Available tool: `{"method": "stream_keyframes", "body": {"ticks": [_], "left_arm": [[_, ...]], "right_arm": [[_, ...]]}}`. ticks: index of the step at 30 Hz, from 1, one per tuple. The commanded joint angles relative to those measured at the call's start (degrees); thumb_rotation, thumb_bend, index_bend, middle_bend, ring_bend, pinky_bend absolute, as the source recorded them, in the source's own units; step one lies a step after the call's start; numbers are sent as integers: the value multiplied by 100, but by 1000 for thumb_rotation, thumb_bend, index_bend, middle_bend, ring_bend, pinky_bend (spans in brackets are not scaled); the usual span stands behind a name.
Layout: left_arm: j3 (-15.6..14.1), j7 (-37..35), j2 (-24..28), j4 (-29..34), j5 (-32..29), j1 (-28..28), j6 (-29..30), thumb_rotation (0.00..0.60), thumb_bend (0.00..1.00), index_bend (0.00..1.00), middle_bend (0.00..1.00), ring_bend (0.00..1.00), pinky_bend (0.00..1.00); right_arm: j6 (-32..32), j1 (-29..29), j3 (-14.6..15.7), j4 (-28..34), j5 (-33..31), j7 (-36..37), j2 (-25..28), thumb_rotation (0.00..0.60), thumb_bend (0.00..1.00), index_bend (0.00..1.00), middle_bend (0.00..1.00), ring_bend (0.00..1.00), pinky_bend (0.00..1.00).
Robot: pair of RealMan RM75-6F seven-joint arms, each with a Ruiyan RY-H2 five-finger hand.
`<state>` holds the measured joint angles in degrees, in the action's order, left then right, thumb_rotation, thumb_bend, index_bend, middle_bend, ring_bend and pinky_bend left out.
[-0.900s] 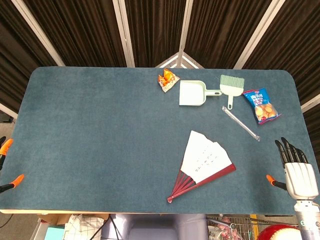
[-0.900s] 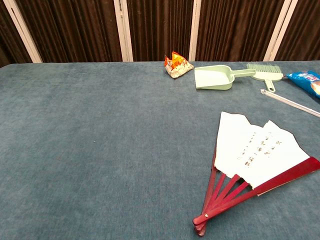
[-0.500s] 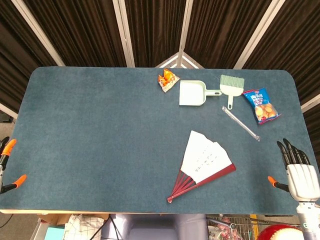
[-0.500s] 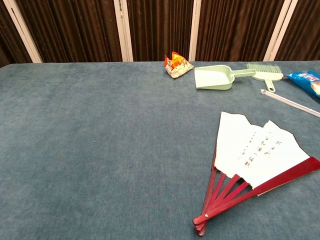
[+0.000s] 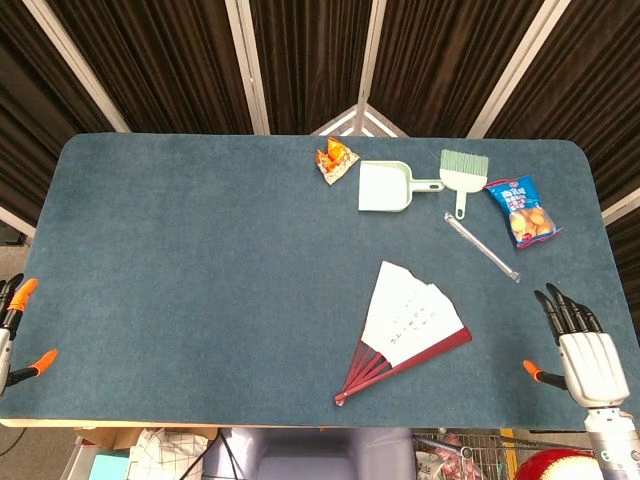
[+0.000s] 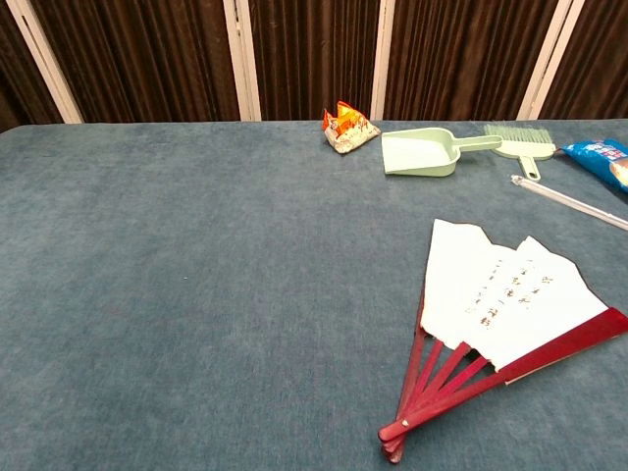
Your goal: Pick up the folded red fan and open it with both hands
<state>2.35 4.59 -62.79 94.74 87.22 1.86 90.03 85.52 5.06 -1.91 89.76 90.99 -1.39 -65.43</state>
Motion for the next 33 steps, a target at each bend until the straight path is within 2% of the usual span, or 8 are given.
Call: {"method": "stream_keyframes", "body": {"ticks": [1, 6, 10, 13, 25, 33], "left_arm": [[22, -35, 11, -5, -29, 9, -14, 600, 208, 0, 0, 0, 151], [25, -172, 52, -14, -42, -6, -6, 600, 208, 0, 0, 0, 151], [61, -229, 63, -33, -135, -3, -40, 600, 208, 0, 0, 0, 151], [60, -254, 81, -20, -148, 7, -74, 600, 208, 0, 0, 0, 151], [91, -335, 109, -33, -239, 3, -109, 600, 208, 0, 0, 0, 151], [98, -330, 113, -16, -270, 8, -135, 600, 208, 0, 0, 0, 150]], "right_arm": [[-72, 54, 81, 9, 139, 32, 2, 600, 111, 134, 44, 127, 174], [-263, 234, 311, -81, 646, 114, -126, 600, 112, 170, 44, 146, 174], [-15, 303, 467, -694, 1310, 19, -607, 600, 111, 221, 58, 165, 174], [99, 270, 568, -1143, 1529, -112, -953, 600, 111, 240, 58, 165, 174], [-47, 188, 920, -1731, 1747, -378, -1698, 600, 112, 327, 60, 165, 174], [5, 201, 952, -2189, 1849, -438, -2192, 600, 111, 390, 71, 166, 174]]}}
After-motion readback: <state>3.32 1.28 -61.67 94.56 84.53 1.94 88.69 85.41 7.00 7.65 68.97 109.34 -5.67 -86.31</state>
